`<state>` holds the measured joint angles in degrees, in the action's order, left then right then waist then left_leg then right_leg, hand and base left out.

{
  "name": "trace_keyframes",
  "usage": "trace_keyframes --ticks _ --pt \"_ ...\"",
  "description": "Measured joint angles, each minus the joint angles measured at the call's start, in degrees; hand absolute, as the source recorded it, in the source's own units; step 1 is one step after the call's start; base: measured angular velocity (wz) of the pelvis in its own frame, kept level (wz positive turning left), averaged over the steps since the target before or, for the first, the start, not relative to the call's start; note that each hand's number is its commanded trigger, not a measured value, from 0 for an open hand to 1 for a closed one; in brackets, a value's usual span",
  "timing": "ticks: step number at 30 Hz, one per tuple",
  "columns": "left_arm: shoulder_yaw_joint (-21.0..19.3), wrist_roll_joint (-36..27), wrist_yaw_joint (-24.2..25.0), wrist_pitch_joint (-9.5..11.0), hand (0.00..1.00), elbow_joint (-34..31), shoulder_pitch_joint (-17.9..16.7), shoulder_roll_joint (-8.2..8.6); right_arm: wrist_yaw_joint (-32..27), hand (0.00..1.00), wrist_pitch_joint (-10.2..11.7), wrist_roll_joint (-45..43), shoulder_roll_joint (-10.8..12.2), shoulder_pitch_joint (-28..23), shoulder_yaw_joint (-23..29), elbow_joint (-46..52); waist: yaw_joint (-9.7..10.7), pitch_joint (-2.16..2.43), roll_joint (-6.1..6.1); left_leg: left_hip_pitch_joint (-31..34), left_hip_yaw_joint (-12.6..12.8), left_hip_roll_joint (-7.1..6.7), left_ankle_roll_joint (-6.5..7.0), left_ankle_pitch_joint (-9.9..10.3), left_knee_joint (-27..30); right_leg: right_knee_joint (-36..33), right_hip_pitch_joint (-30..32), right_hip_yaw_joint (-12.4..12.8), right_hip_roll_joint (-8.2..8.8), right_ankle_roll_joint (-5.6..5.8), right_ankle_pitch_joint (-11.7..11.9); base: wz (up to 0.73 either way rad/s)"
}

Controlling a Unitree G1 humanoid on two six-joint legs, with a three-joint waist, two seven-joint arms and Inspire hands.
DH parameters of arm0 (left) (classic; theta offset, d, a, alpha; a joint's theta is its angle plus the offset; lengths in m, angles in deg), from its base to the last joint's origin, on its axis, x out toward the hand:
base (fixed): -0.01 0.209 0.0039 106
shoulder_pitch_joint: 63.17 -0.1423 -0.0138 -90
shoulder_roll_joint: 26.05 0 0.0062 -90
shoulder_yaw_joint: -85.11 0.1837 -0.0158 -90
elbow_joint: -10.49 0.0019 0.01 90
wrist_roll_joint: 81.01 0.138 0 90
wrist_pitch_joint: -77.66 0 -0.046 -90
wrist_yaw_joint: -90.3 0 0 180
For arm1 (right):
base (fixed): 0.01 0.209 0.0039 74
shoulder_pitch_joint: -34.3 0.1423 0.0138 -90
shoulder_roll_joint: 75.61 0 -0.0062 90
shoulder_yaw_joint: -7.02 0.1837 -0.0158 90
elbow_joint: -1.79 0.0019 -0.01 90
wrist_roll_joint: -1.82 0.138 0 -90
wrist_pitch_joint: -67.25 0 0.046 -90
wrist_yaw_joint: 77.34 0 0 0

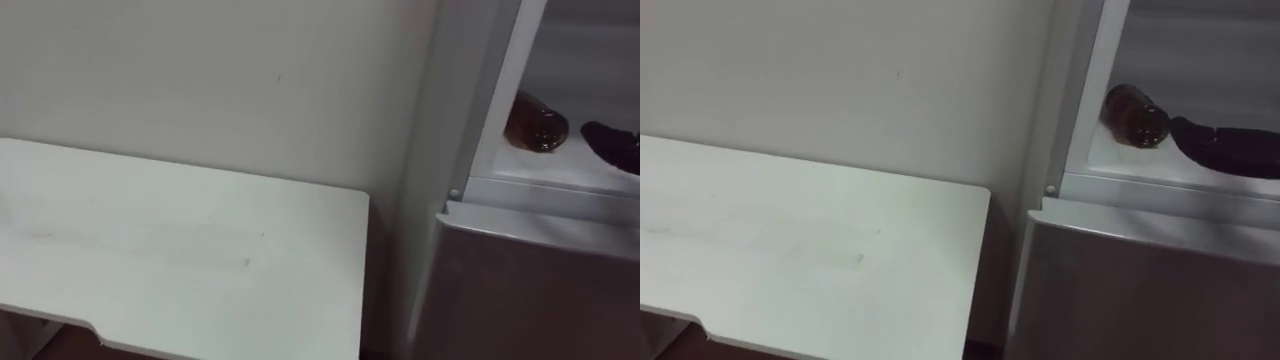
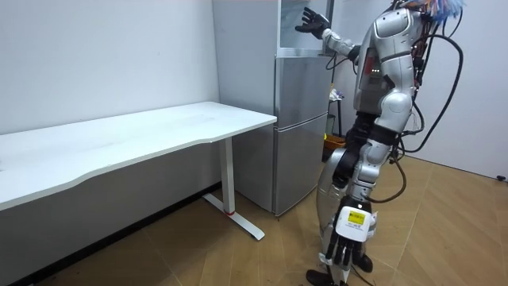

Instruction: Put the bottle in the upper fridge

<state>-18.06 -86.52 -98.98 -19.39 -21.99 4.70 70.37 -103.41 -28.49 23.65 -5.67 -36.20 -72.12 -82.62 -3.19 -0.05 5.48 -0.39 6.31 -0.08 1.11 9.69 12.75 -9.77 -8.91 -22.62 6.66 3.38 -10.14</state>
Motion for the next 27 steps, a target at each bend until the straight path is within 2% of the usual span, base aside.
trace_keyframes --ticks 2,5,7,11,13,15,18,19,20,22,27 --pt "0.14 -0.04 0.00 0.69 0.00 0.55 -0.08 0.17 -0.02 0.00 0.44 0.59 1.39 -1.21 0.93 3.54 0.31 0.01 -0.22 -0.07 -0.01 -0.02 0.01 0.02 0.03 -0.01 -0.05 0.27 0.01 0.00 0.00 -0.02" --pt "0.34 -0.48 -0.04 1.91 0.00 0.86 -0.99 0.34 0.09 0.00 2.31 3.64 3.23 -4.18 2.78 9.92 1.27 0.28 -0.73 -0.16 -0.05 0.09 0.07 0.06 0.01 -0.02 -0.16 0.30 0.09 0.01 0.00 0.00" --pt "0.35 -0.49 -0.14 2.52 0.00 1.09 -1.53 1.07 1.24 0.00 4.08 6.84 5.41 -5.41 4.73 13.62 1.76 0.38 -1.41 -0.40 0.15 0.24 0.09 0.06 -0.01 -0.03 -0.31 0.56 0.17 0.07 0.04 -0.06" --pt "0.36 -0.47 0.17 3.53 0.00 1.94 -1.46 1.92 4.97 0.00 6.20 14.46 7.97 -8.67 7.37 17.25 3.00 0.24 -2.14 -0.59 0.77 0.45 0.13 0.09 0.02 -0.04 -0.12 0.64 0.19 0.09 0.07 -0.04" --pt "0.35 -0.46 0.40 4.00 0.00 2.36 -1.51 2.18 8.69 0.00 7.18 19.89 9.91 -12.97 8.66 20.91 3.15 0.20 -2.53 -0.93 1.16 0.60 -0.05 0.30 0.06 0.05 -0.15 1.13 0.12 0.11 0.05 -0.09" --pt "0.37 -0.46 1.31 4.89 0.00 3.31 -1.41 2.32 11.89 0.00 7.80 24.11 11.07 -14.44 8.92 22.37 3.77 0.10 -2.72 -0.90 1.34 0.23 -0.02 0.36 0.20 0.14 -0.11 1.30 0.18 0.17 -0.01 -0.05" --pt "0.34 -0.43 2.44 5.29 0.00 3.94 -1.40 2.25 16.50 0.00 8.75 30.82 11.86 -16.10 9.05 22.37 4.38 0.35 -3.36 -1.28 1.80 0.35 0.33 0.31 0.29 0.16 0.09 2.45 0.30 0.38 -0.45 -0.11" --pt "0.35 -0.11 2.74 5.33 0.00 4.18 -1.39 2.24 18.58 0.00 8.81 33.96 12.63 -16.41 9.04 22.43 4.52 0.67 -3.37 -1.34 2.10 0.34 0.34 0.30 0.12 0.14 0.29 2.78 0.28 0.39 -0.46 -0.18" --pt "0.36 0.15 2.89 5.33 0.00 4.22 -1.32 2.25 19.72 0.00 8.87 35.34 13.34 -16.41 9.04 22.46 4.56 0.68 -3.37 -1.35 2.26 0.33 0.33 0.30 0.10 0.14 0.39 2.93 0.24 0.37 -0.45 -0.14" --pt "0.37 1.38 3.87 5.36 0.00 4.29 -0.88 2.46 24.18 0.00 8.92 38.90 16.20 -16.42 9.07 22.67 4.66 0.75 -3.51 -1.36 2.80 0.31 0.31 0.29 0.09 0.12 0.83 3.43 0.10 0.24 -0.35 -0.10" --pt "1.64 1.47 3.99 5.71 0.00 4.48 0.26 3.11 30.84 0.00 10.13 43.08 19.32 -16.46 8.75 22.69 4.48 0.63 -4.10 -1.66 3.19 0.35 0.20 0.53 -0.02 0.10 0.68 3.98 -0.06 0.21 -0.21 -0.05"
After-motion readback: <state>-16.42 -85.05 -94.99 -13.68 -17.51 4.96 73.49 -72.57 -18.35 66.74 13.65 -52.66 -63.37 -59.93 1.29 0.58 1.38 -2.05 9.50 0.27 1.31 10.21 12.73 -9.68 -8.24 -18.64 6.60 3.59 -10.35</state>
